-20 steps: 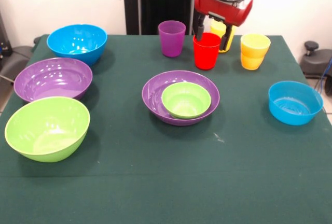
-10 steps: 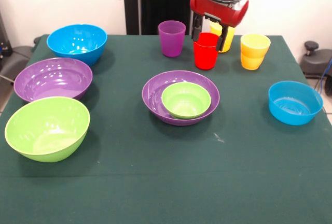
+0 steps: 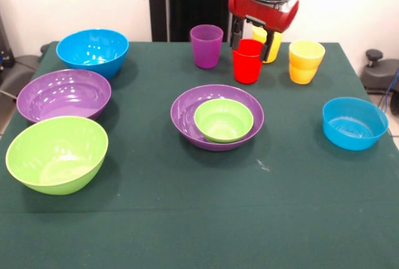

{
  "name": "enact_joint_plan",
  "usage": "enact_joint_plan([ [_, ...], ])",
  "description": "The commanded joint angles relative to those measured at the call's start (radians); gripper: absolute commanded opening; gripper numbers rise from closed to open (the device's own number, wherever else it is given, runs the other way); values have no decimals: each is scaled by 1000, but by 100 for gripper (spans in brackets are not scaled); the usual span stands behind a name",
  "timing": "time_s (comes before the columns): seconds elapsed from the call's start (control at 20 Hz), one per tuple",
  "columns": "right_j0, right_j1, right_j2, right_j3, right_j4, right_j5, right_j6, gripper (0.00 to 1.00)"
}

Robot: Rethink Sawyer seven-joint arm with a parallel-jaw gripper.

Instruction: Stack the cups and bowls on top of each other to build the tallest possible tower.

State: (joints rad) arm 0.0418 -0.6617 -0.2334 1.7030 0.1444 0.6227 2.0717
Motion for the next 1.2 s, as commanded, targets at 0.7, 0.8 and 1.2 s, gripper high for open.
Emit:
enact_joint_plan([
  [0.7, 15, 63, 87, 9, 2, -43, 127, 100],
  [0.8, 19, 65, 83, 8, 4, -47, 135, 100],
  [1.2, 30, 99, 92, 44, 46, -121, 200, 100],
])
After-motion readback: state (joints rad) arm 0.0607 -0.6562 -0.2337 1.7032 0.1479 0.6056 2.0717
